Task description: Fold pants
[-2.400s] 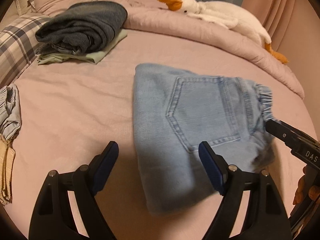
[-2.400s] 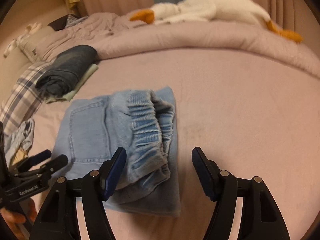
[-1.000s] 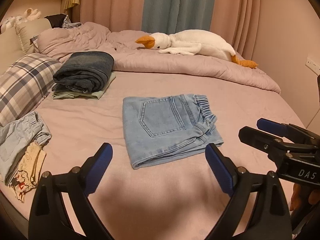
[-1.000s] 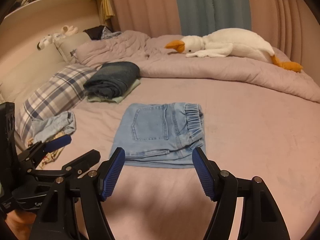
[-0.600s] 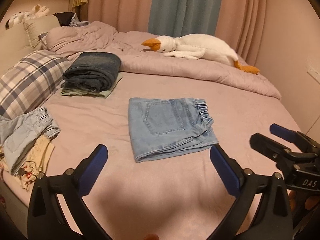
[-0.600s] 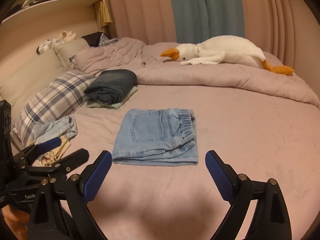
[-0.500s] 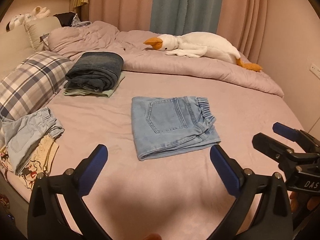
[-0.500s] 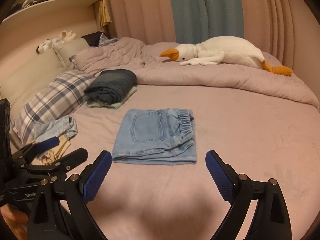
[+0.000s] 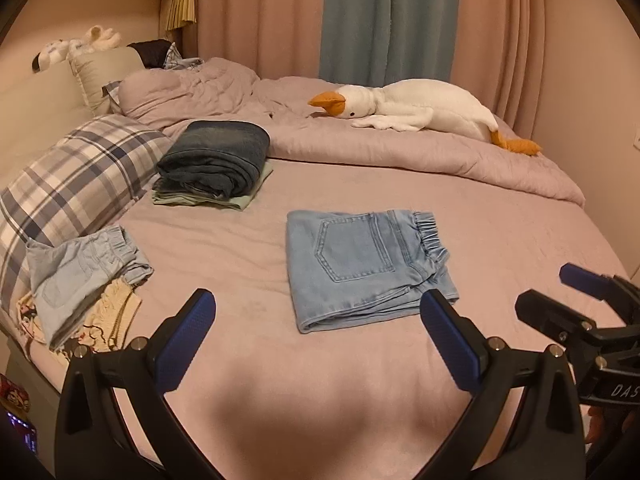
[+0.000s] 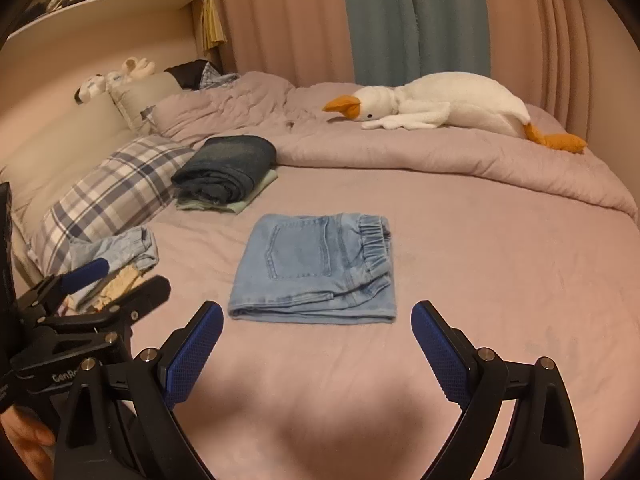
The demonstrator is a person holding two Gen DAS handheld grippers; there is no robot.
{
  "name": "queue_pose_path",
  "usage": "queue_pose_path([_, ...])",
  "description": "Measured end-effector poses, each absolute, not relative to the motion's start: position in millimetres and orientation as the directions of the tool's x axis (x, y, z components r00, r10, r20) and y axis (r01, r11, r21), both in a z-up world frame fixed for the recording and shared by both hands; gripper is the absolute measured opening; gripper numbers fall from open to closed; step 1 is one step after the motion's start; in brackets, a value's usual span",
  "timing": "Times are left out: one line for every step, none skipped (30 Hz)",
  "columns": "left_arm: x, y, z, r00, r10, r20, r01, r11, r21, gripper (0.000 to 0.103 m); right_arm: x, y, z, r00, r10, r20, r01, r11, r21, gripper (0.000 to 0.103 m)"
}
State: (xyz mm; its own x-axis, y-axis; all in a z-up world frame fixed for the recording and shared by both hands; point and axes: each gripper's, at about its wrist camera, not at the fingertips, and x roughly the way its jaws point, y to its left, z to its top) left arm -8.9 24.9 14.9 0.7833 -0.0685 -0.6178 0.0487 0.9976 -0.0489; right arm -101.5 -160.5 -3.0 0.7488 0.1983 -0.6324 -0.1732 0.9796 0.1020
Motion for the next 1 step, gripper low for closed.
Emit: queue_pose_path([-8.5, 24.7, 15.1, 0.785, -0.053, -0.617, 0.039, 0.999, -0.036, 0.102, -101.7, -160.3, -3.0, 0.748, 0.198, -0.633, -0.173, 0.98, 0.103, 0.095])
